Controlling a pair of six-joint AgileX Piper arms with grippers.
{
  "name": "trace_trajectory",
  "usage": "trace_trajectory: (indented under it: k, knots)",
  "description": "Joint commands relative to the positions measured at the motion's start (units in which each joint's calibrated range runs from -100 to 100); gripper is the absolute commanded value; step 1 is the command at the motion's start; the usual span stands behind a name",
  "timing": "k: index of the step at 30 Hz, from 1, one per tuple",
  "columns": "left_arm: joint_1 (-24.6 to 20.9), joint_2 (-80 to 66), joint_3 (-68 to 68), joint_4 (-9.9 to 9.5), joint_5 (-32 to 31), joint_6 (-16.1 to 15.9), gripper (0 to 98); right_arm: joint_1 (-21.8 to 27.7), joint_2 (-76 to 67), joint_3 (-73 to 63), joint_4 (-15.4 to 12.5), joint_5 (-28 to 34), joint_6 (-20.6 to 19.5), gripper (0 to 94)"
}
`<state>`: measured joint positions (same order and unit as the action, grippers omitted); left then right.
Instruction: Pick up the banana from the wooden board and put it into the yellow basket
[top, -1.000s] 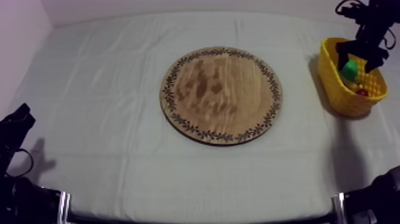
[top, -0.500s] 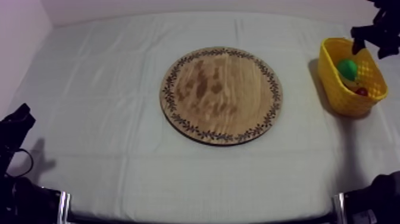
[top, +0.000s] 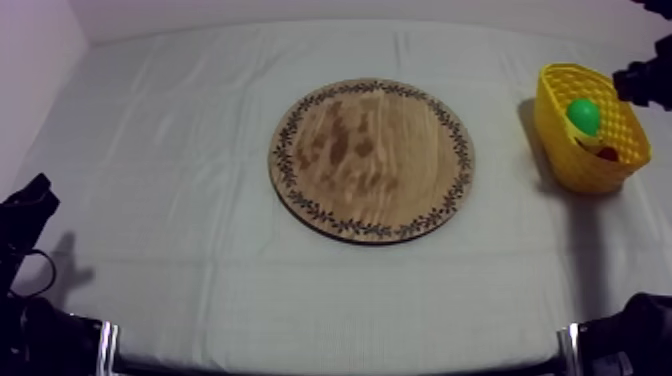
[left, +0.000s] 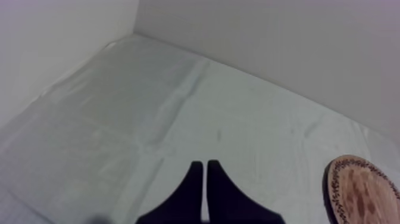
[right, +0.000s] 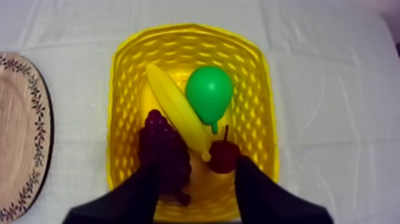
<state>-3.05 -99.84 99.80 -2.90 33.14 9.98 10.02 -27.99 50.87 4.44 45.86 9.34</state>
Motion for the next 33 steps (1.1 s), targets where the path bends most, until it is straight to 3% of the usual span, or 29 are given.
trace_trajectory:
  k: [1,7,12,15,18,21,24,30,33]
  knots:
    - [-0.02,0.02,-0.02,0.0,0.0,0.0,0.1,0.63,-8.62,6.0,-2.68,-2.89,4.32,32.8]
    - [-0.02,0.02,-0.02,0.0,0.0,0.0,0.1,2.02,-20.4,16.45,-9.02,-8.09,12.43,19.6]
    - [-0.02,0.02,-0.02,0.0,0.0,0.0,0.1,2.71,-31.37,27.03,-16.56,-13.27,21.43,6.2]
    - [-0.02,0.02,-0.02,0.0,0.0,0.0,0.1,3.22,-38.54,33.06,-20.6,-13.99,26.55,2.4]
    - [-0.02,0.02,-0.02,0.0,0.0,0.0,0.1,4.0,-45.12,37.66,-23.39,-13.07,29.01,1.2]
    - [-0.02,0.02,-0.02,0.0,0.0,0.0,0.1,4.29,-50.43,40.9,-24.98,-12.84,26.98,0.7]
    - [-0.02,0.02,-0.02,0.0,0.0,0.0,0.1,3.45,-54.78,43.09,-24.33,-12.85,21.9,0.6]
    - [-0.02,0.02,-0.02,0.0,0.0,0.02,0.1,0.88,-62.63,44.36,-20.3,-8.12,11.84,0.5]
    - [-0.02,0.02,-0.02,0.0,0.0,0.04,0.1,-1.65,-65.89,44.75,-15.58,-4.16,5.58,0.4]
